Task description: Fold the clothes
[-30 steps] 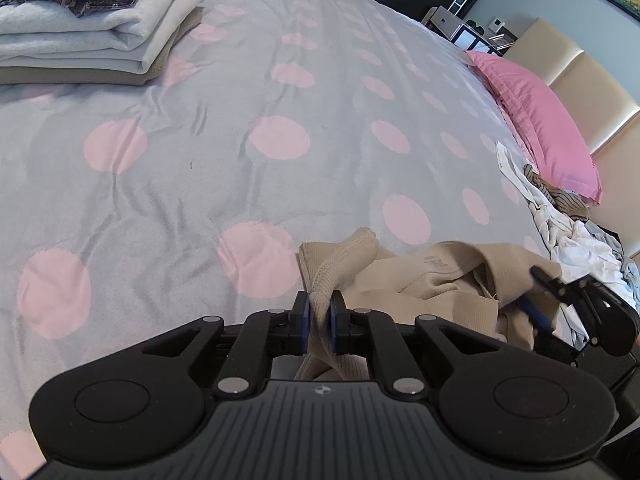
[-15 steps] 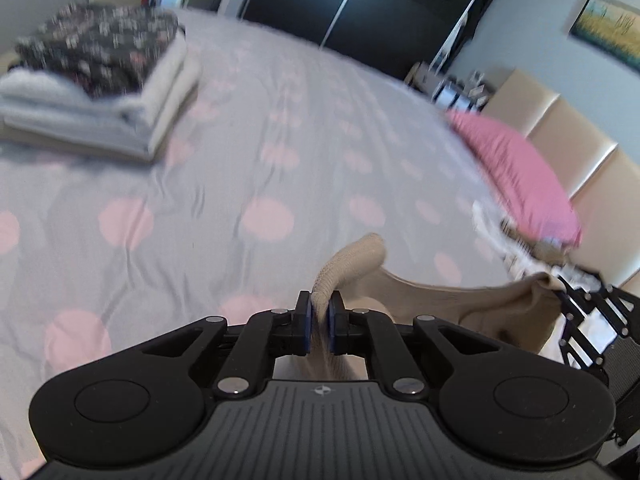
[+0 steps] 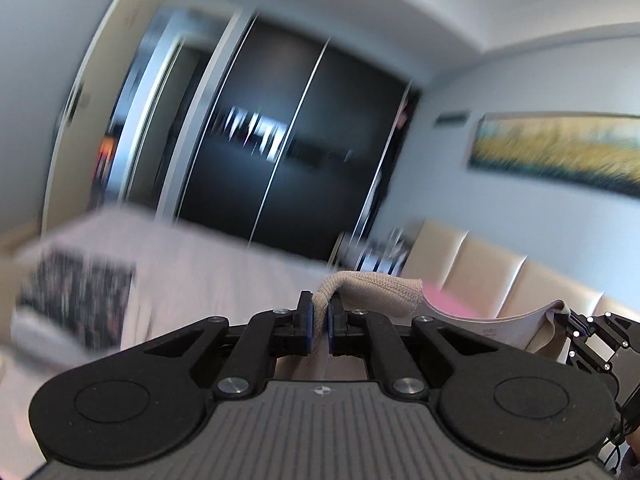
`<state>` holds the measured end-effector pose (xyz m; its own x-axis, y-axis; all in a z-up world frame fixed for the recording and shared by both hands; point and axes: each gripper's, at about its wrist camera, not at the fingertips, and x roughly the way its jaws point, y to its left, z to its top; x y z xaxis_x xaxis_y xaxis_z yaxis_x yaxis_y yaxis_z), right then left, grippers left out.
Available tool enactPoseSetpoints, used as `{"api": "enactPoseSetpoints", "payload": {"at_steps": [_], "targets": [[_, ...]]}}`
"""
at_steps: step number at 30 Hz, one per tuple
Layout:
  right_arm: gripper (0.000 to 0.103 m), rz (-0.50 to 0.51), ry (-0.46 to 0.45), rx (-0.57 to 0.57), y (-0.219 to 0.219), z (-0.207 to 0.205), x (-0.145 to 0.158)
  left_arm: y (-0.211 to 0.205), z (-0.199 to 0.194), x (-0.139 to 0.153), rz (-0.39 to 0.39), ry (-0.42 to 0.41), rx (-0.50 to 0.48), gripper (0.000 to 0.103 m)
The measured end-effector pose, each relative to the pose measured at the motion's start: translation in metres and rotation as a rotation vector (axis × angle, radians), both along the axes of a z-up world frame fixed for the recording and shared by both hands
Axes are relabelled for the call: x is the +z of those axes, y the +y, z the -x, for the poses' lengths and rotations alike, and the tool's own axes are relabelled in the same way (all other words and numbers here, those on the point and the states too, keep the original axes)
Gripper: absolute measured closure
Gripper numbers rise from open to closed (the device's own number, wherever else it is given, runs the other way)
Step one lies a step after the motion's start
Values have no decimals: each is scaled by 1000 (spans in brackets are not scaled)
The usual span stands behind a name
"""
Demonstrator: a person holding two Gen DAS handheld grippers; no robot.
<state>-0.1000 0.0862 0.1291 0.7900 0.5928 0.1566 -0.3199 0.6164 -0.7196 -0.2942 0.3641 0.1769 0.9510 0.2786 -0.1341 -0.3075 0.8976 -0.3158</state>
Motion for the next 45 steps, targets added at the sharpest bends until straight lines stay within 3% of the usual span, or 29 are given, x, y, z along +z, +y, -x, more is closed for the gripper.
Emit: {"api": "enactPoseSetpoints", "payload": {"at_steps": [3,6,13,17,20,28,36,41,45], "targets": [[99,-103,7,20,-20,21,40,-23,23,34,-74,-73,-22,98],[99,-175,-2,40,-42,47,62,-46,45,56,-145,-134,-44,98],[99,-232,-42,76,-83,92,81,-71,75,76,-193,-230,-93,98],[99,-257,-50,92,-96,106,88,-77,76,82,-214,-242,-100,98],[99,-228,-36,89,-95,104,85,-76,63,83,-214,-195,-83,98],[99,-105,156,75,-65,52,38,-34,-12,35,-117,38,-45,98],[99,82,336,34,0,-38,-29,28,-105,-51,-36,297,-24,98],[99,197,446,-1,49,-99,-75,59,-150,-104,7,403,-10,98],[99,210,547,-37,73,-137,-112,76,-180,-146,54,451,-16,98]]}}
